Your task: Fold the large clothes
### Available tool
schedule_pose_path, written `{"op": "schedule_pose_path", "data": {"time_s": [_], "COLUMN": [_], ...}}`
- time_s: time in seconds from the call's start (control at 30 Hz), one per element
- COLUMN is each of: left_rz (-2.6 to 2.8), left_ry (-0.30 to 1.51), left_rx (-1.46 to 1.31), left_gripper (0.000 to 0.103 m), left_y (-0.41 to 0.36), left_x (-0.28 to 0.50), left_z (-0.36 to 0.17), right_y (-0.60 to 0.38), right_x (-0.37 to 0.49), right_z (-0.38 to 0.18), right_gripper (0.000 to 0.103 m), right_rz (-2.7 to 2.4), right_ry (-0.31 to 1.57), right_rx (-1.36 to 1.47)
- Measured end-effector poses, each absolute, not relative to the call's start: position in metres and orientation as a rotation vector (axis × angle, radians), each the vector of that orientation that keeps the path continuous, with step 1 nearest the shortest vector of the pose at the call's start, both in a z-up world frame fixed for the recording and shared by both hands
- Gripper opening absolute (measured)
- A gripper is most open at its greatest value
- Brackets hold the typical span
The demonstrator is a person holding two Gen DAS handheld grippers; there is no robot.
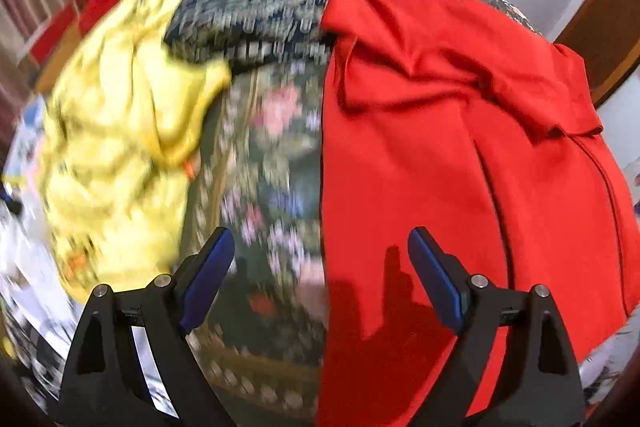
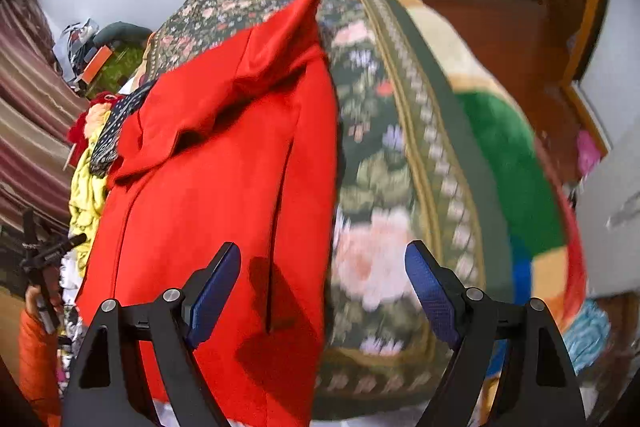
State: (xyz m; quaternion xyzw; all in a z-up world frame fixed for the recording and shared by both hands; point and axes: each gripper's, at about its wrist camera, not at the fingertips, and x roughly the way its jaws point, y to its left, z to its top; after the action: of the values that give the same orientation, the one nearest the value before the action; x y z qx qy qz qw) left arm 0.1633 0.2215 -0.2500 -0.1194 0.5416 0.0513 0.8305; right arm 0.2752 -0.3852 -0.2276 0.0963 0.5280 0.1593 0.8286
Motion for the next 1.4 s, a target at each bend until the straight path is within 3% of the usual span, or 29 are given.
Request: {"op": "schedule_pose_path", "data": {"time_s": [0.37,0.43,0.5,0.57,0.6,0.67,0.77,1.2,1.4], "left_rz": [0.035,0.018,-0.017,-0.050,-0.066,-0.073,-0.053,-0.041,0.029], "left_ry": [1.218,1.205,1.183,1.168,1.158,1.147,1.121,0.859,0.810], "left_rx": [-0.456,-0.488,-0.492,-0.474,-0.456,-0.417,-0.355,-0.275,-0.253], "left_gripper": [0.089,0.089,0.081,0.058,0.052,0.027,0.010,0.008,0.007], "left_y": [0.217,0.214,0.207,0.196,0.190,0.182,0.173,0.183,0.193], "left_x": [0.116,0.117,0.119,0.124,0.126,0.133,0.144,0.206,0.278], "left_z": [-0.287,-0.287,-0.283,-0.276,-0.272,-0.266,-0.254,-0.144,-0.129], "right_y": [-0.353,-0.351,-0.348,-0.345,-0.341,-0.336,-0.329,-0.309,-0.301], "right_x": [0.244,0.244,0.246,0.249,0.250,0.252,0.255,0.326,0.396], "right_z": [-0.246,-0.246,-0.243,-0.239,-0.237,-0.233,-0.223,-0.154,-0.135], "right_gripper": [0.082,0.072,0.042,0.023,0.019,0.014,0.012,0.011,0.011], "right_rz": [0.443,0.453,0.480,0.521,0.531,0.538,0.535,0.566,0.507], "right_ry": [1.128,1.113,1.104,1.099,1.094,1.078,1.035,0.849,0.787], "right_rx": [0.221,0.239,0.243,0.251,0.242,0.212,0.180,0.181,0.180]}}
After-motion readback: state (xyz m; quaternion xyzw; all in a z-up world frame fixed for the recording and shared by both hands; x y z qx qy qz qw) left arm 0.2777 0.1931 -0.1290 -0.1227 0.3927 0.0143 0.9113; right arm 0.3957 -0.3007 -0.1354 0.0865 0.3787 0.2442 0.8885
